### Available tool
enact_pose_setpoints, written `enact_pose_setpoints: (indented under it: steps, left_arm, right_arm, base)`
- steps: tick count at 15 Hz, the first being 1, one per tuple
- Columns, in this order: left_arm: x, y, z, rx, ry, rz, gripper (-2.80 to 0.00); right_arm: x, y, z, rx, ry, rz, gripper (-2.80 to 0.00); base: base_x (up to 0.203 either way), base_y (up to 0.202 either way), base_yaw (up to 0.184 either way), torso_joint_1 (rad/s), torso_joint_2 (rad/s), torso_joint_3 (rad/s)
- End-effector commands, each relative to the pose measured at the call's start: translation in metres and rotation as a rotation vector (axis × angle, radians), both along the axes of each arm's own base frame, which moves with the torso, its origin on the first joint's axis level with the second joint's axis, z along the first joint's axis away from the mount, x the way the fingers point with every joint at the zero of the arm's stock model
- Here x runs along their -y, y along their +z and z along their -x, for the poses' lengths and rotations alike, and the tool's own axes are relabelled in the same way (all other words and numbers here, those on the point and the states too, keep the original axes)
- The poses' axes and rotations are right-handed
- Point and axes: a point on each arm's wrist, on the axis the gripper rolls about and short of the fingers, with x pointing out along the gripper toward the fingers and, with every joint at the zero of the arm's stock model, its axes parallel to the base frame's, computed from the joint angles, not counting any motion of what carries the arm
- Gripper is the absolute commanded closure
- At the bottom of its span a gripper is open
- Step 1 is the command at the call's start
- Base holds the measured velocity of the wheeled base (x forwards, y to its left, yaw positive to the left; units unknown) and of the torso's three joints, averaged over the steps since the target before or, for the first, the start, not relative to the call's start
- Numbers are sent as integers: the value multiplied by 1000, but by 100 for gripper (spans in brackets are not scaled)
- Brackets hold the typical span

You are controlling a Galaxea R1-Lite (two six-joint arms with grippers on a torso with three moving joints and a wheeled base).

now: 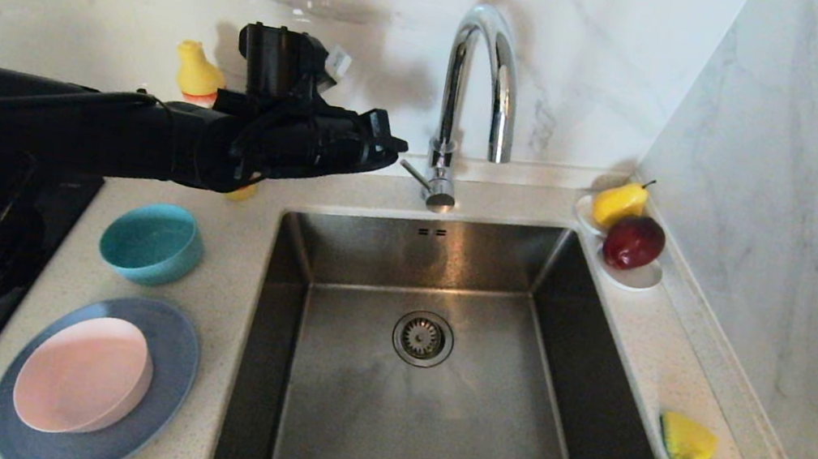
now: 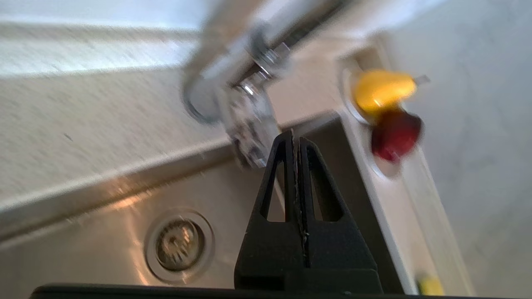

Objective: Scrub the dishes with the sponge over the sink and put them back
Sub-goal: Turn on the faucet

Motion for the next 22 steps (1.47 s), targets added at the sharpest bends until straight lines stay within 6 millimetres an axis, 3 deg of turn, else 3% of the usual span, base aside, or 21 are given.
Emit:
enact_pose_setpoints:
  steps: [1, 13, 22]
  left_arm:
    - [5, -13, -15, -1, 33, -3, 0]
    - [12, -32, -27, 13, 39, 0, 0]
    - [9, -38, -8, -105, 22, -43, 0]
  right_arm:
    - [0, 0, 0, -1, 0, 0, 0]
    - [0, 0, 0, -2, 0, 0, 0]
    - [0, 0, 0, 0, 0, 0, 0]
  base:
    - [0, 0, 0, 0, 0, 0]
    - [0, 0, 0, 0, 0, 0]
    - [0, 0, 0, 0, 0, 0]
